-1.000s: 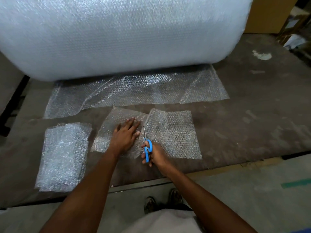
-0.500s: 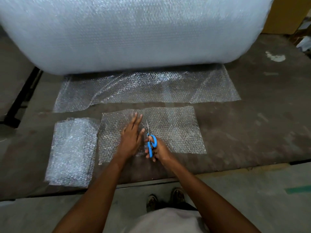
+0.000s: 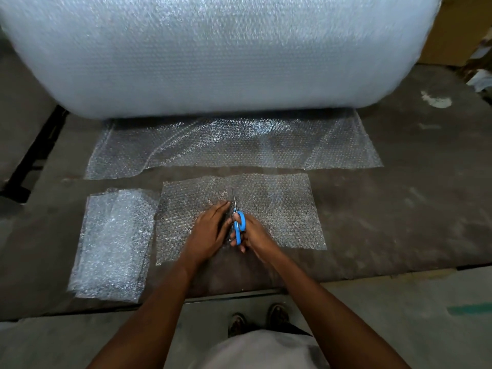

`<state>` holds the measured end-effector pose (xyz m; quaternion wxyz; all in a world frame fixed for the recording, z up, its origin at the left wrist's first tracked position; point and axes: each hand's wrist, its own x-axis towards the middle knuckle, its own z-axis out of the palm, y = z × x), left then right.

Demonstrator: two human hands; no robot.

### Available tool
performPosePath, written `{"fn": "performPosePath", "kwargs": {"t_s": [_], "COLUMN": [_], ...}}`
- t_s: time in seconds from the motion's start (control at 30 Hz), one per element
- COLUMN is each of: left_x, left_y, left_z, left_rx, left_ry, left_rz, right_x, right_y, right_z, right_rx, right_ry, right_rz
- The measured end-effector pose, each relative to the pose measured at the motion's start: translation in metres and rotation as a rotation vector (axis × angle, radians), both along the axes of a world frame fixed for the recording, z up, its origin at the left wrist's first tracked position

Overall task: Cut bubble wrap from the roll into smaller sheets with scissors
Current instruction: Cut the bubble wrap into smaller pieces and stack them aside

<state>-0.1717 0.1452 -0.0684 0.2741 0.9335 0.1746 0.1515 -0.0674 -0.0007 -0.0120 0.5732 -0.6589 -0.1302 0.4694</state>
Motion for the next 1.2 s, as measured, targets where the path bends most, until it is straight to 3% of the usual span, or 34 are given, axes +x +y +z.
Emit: {"fn": "performPosePath", "kwargs": {"t_s": [0.3, 0.63, 0.97, 1.2], "left_x": [-0.002, -0.003, -0.006, -0.007], "left_y": [0.0, -0.001, -0.002, -0.002], "left_z": [-0.005, -0.005, -0.003, -0.002], "left_rx": [0.091, 0.07, 0.059, 0.089], "left_ry": [0.019, 0.014, -0.033, -0.045], "left_rz": [-0.035, -0.005, 0.007, -0.01], "right_x": [-0.008, -0.002, 0.013, 0.012], "right_y": [-0.004, -0.009, -0.002, -0.004], "right_z": [-0.016, -0.007, -0.009, -0.023], "right_rx": [-0.034, -0.065, -0.059, -0.059], "right_ry": [-0.149, -0.022, -0.046, -0.199], "right_rz": [-0.011, -0.016, 0.021, 0.061]}}
